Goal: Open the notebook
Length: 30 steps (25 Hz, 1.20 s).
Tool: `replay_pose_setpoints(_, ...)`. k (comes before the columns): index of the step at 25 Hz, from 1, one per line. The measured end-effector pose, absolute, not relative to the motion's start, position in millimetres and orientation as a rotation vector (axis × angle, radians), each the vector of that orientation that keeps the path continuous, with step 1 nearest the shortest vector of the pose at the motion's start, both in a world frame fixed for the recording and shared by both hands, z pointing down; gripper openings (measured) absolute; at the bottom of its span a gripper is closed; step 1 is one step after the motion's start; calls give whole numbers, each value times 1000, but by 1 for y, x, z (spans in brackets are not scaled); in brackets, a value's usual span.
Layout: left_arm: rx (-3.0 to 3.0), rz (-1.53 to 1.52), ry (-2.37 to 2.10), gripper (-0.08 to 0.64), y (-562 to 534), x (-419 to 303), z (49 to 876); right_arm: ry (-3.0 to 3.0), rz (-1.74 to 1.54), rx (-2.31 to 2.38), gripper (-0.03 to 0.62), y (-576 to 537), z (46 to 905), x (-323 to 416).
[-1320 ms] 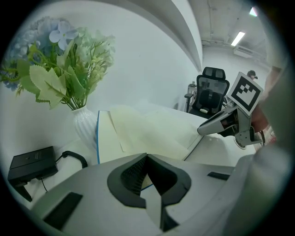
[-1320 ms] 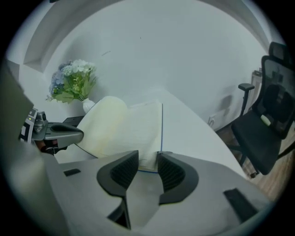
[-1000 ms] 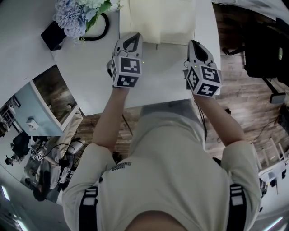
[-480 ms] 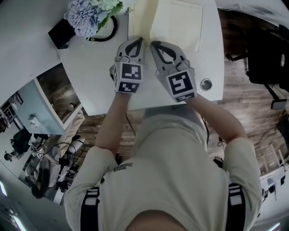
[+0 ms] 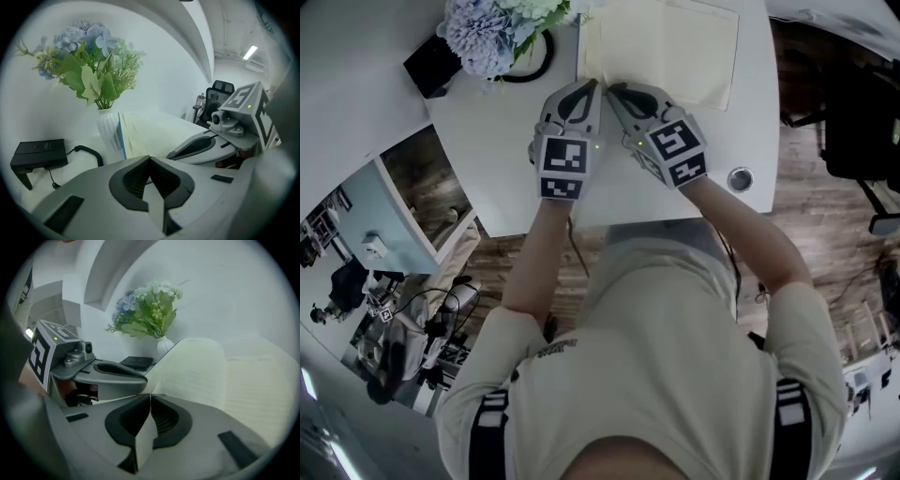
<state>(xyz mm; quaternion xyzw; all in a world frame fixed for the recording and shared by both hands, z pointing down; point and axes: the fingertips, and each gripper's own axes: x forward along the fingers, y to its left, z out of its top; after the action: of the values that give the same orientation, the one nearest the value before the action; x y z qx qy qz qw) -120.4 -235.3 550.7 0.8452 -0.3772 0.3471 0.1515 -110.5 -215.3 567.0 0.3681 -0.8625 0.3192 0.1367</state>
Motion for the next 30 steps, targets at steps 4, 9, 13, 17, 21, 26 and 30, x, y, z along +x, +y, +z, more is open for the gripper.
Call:
replay_pose_setpoints(4,2424,996,-1066,12,-233,-118,552,-2492,1038,1046,20,-217,576,-114)
replay_pose_setpoints(9,2421,996,-1060,12,-234,-120,553,-2479,1070,1055,20,-221,583,-118)
replay_pose_setpoints(13,2424,996,-1059,12,-234,-120,553,-2470,1076,1064,20,-222,584,-119)
replay_pose_setpoints(17,2437,990,-1065,12,-234,-117,547,-2475,1095,1072,20,-221,579,-118)
replay_pose_setpoints(21,2461,988,-1060,12,-235,-109,537,-2492,1164,1027,20,-213,571,-118)
replay_pose_setpoints(26,2495,1025,-1067,12,-232,-100,525,-2509,1255,903,52,-188,557,-120)
replay_pose_setpoints(30,2506,1054,-1061,12,-224,-91,524,-2494,1262,809,52,-154,551,-118)
